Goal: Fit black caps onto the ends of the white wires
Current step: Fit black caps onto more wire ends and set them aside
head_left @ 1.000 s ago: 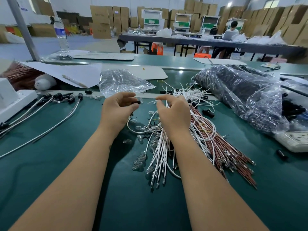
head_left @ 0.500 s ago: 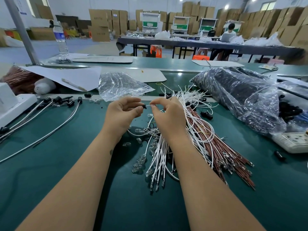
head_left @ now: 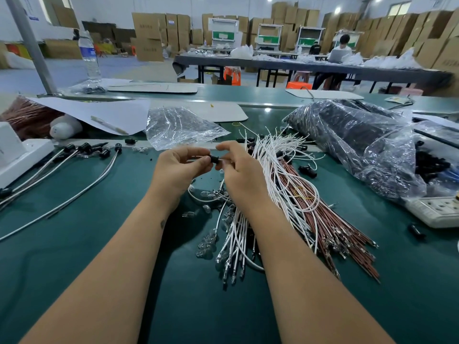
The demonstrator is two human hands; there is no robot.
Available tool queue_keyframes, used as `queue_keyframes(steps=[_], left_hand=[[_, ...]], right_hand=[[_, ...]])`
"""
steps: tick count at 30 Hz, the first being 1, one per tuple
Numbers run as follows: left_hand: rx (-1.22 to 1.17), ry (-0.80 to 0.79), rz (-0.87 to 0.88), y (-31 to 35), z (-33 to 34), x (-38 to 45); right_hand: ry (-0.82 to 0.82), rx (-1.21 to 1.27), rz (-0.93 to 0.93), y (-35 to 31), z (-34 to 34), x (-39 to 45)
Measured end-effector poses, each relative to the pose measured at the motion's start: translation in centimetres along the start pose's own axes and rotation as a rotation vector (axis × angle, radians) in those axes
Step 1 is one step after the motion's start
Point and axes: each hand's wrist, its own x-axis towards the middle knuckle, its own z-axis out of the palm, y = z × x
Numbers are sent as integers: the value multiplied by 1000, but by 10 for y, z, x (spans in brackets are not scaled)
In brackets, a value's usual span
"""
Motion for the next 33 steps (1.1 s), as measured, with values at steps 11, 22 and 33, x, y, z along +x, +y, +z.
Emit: queue_keyframes(steps=[11, 22, 33], left_hand=[[34, 83, 18, 1, -4, 1], [972, 446, 387, -1, -12, 2], [981, 202, 546, 2, -7, -1]], right_hand=[[33, -163, -44, -11, -8, 0], [36, -405, -13, -19, -10, 0], [103, -470, -78, -19, -10, -1]])
